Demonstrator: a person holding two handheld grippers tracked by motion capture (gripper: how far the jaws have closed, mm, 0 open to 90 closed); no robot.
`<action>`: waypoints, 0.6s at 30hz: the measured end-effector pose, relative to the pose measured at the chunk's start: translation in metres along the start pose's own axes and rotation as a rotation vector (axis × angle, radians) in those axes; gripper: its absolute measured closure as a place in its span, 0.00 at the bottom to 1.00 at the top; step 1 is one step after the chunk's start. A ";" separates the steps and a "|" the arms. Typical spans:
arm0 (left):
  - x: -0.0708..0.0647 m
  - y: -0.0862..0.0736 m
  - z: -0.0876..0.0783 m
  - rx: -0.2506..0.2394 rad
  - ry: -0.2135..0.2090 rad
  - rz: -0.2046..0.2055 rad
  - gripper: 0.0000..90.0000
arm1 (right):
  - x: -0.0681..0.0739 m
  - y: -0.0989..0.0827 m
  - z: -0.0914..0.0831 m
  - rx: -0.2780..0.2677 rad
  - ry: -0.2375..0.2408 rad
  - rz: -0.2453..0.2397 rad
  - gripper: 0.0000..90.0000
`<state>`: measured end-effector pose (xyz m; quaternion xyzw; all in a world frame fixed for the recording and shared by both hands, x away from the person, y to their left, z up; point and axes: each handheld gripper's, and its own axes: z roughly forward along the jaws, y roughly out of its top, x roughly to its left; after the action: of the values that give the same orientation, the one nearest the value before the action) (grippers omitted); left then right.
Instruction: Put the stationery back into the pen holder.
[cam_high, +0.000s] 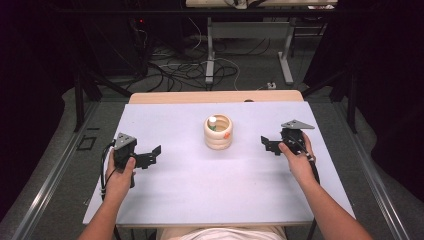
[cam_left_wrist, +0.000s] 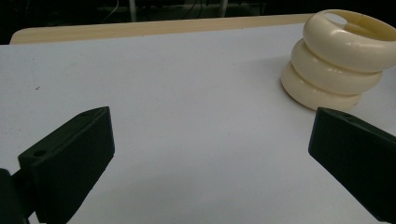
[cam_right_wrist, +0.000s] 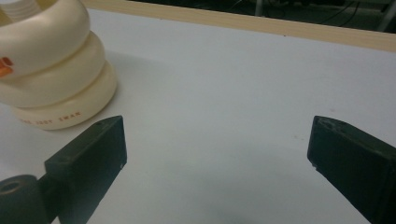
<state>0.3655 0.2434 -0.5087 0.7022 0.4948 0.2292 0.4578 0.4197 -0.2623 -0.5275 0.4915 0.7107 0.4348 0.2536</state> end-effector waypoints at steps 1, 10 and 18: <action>0.000 0.000 0.000 0.001 0.000 0.000 0.00 | -0.001 -0.001 0.000 0.002 -0.011 0.001 0.04; 0.001 0.000 0.000 0.004 0.001 0.003 0.00 | -0.015 -0.009 0.002 0.025 -0.070 0.025 0.05; 0.002 0.000 0.000 0.002 0.003 -0.003 0.00 | -0.026 -0.014 0.001 0.040 -0.111 0.055 0.05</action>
<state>0.3663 0.2447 -0.5090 0.7015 0.4967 0.2294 0.4567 0.4240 -0.2875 -0.5422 0.5390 0.6904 0.3994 0.2707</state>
